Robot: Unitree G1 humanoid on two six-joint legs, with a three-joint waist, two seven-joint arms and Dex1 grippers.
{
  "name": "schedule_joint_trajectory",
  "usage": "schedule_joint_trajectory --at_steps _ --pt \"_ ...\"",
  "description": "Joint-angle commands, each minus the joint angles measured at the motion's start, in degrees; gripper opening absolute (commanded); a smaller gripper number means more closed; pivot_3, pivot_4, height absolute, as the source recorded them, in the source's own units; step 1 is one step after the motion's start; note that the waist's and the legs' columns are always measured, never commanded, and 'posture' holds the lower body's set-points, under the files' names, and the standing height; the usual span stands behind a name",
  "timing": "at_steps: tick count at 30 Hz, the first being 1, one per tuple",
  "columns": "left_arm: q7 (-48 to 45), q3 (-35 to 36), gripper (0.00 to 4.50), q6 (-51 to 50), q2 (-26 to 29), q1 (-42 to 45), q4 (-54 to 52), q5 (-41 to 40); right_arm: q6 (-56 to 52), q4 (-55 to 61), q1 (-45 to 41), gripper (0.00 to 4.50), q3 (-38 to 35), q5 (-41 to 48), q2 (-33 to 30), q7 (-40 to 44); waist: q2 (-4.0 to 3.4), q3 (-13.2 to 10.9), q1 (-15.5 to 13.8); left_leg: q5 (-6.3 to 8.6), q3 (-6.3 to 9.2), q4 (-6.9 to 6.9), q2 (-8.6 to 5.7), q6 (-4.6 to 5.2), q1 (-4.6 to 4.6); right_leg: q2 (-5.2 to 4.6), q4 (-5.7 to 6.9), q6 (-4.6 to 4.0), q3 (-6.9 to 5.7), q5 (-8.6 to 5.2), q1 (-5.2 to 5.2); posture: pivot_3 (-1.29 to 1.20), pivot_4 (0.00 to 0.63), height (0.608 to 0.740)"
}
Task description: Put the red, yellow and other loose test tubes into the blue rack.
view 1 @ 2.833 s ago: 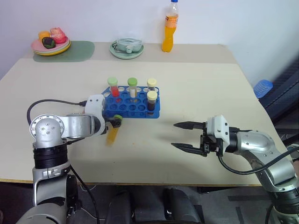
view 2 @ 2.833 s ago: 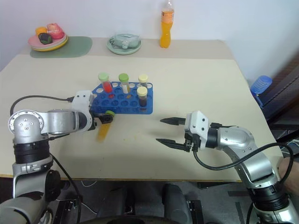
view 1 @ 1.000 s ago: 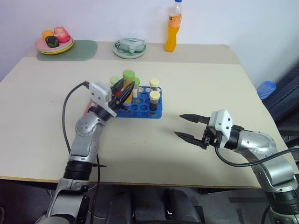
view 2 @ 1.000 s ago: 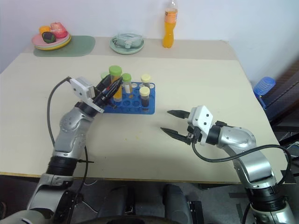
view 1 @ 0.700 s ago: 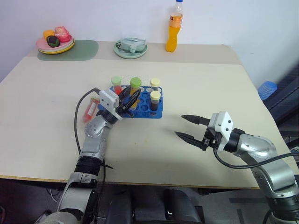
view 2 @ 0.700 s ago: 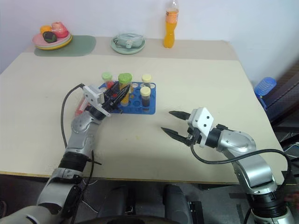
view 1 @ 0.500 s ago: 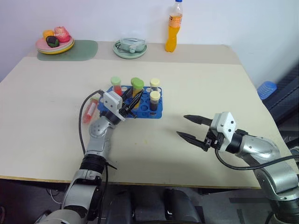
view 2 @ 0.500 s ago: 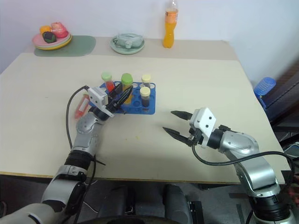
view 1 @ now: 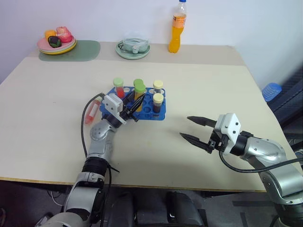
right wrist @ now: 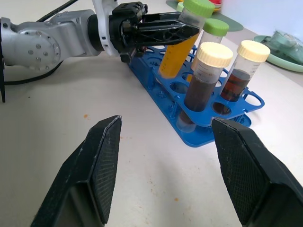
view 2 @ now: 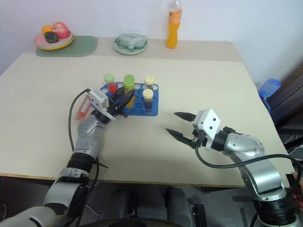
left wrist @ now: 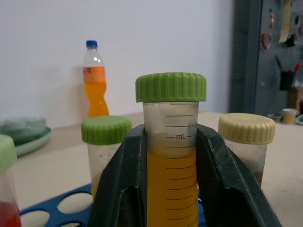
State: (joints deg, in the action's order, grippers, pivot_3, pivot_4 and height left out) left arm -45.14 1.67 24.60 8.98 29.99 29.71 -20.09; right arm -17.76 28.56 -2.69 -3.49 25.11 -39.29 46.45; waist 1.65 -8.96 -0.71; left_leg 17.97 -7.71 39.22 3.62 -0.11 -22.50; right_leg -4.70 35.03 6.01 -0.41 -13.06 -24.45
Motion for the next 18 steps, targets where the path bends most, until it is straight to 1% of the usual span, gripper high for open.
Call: schedule_joint_trajectory --at_steps 1,2,4,6,8,12,15,18 --pt "1.3 0.1 3.2 -2.4 -0.5 -1.1 -4.0 0.0 0.7 1.9 0.0 3.09 -1.1 0.6 0.2 -0.1 0.0 0.0 0.0 0.0 0.0 0.0 0.0 0.0 0.0 0.0 0.0 0.0 0.0 0.0 0.0 0.0 0.15 0.74" --pt "3.9 0.1 3.64 -2.1 -0.3 -1.4 -4.6 2.2 0.8 1.8 0.1 3.09 -0.9 0.5 0.3 -0.1 0.0 0.0 0.0 0.0 0.0 0.0 0.0 0.0 0.0 0.0 0.0 0.0 0.0 0.0 0.0 0.0 0.15 0.74" --pt "5.8 -0.4 3.64 -1.7 0.1 -2.1 -5.9 4.4 0.9 1.7 0.0 3.09 -0.7 0.4 0.4 -0.1 0.0 0.0 0.1 0.0 0.02 0.0 0.0 0.0 0.01 0.0 0.01 0.0 0.0 0.0 0.0 0.0 0.15 0.74" --pt "6.1 -0.3 3.64 -1.5 0.3 -3.2 -8.3 4.2 1.1 1.2 -0.3 3.09 -0.4 0.3 0.7 0.0 0.0 0.0 0.2 0.0 0.02 0.0 0.01 0.0 0.01 0.01 0.01 0.0 0.0 0.0 0.0 0.0 0.15 0.74" --pt "5.1 0.0 3.64 -3.8 0.9 -5.2 -13.2 1.7 1.6 0.3 -0.6 3.09 0.0 -0.1 1.0 0.3 0.0 0.0 0.2 0.0 0.02 0.0 0.02 0.0 0.02 0.01 0.02 0.0 0.0 0.0 0.0 0.0 0.15 0.74" --pt "6.5 1.8 3.64 -8.2 2.7 -8.3 -22.4 -1.5 1.8 -1.2 -2.0 3.09 0.6 -0.2 1.4 0.6 0.0 0.0 0.2 0.0 0.02 0.0 0.04 0.0 0.02 0.01 0.05 0.0 0.0 0.0 0.0 0.0 0.15 0.74" --pt "8.9 6.1 3.64 -17.0 5.7 -9.4 -29.8 -8.8 2.2 -2.9 -3.2 3.09 1.5 -0.4 1.8 1.3 0.0 0.0 0.3 0.0 0.02 0.0 0.04 0.0 0.03 0.01 0.06 -0.01 0.0 0.0 0.0 0.0 0.15 0.74" --pt "12.6 11.2 3.64 -24.9 9.2 -8.8 -32.6 -13.9 2.8 -4.1 -4.0 3.09 2.4 -0.7 2.5 2.0 -0.02 0.0 0.4 0.0 0.03 0.0 0.06 0.0 0.05 0.02 0.1 0.0 0.0 0.0 0.0 0.0 0.15 0.74"
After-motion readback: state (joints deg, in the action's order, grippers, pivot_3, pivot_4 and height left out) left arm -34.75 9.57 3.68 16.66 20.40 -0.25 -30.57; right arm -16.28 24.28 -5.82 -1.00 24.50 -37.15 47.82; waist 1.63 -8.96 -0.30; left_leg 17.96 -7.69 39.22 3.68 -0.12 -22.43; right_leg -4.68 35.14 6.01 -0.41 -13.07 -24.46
